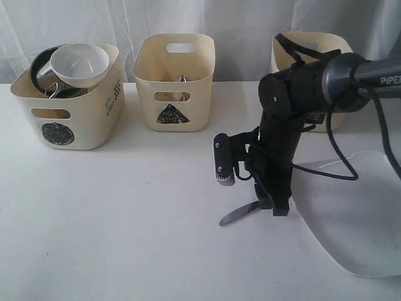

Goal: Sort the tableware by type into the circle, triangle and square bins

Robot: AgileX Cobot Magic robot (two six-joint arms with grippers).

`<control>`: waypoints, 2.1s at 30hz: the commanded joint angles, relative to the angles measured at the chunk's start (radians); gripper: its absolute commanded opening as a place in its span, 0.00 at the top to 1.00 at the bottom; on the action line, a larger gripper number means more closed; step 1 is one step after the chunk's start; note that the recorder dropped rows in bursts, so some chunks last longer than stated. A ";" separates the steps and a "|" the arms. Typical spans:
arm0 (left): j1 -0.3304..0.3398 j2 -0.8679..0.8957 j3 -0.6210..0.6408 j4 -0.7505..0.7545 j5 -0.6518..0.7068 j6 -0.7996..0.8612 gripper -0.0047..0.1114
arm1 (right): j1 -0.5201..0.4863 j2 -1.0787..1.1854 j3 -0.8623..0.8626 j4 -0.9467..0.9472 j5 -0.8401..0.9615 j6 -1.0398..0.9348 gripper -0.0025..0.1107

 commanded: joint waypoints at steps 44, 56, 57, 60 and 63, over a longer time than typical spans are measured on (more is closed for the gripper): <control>0.001 -0.004 0.003 -0.002 -0.002 -0.002 0.96 | 0.011 0.119 0.003 0.409 -0.039 0.015 0.88; 0.001 -0.004 0.003 -0.002 -0.002 -0.002 0.96 | 0.051 0.115 0.003 0.392 -0.070 0.164 0.88; 0.001 -0.004 0.003 -0.002 -0.002 -0.002 0.96 | 0.051 0.115 0.003 0.373 -0.065 0.188 0.88; 0.001 -0.004 0.003 -0.002 -0.002 -0.002 0.96 | 0.051 0.111 0.003 0.307 -0.037 0.247 0.87; 0.001 -0.004 0.003 -0.002 -0.002 -0.002 0.96 | 0.051 0.109 0.003 0.280 -0.009 0.291 0.78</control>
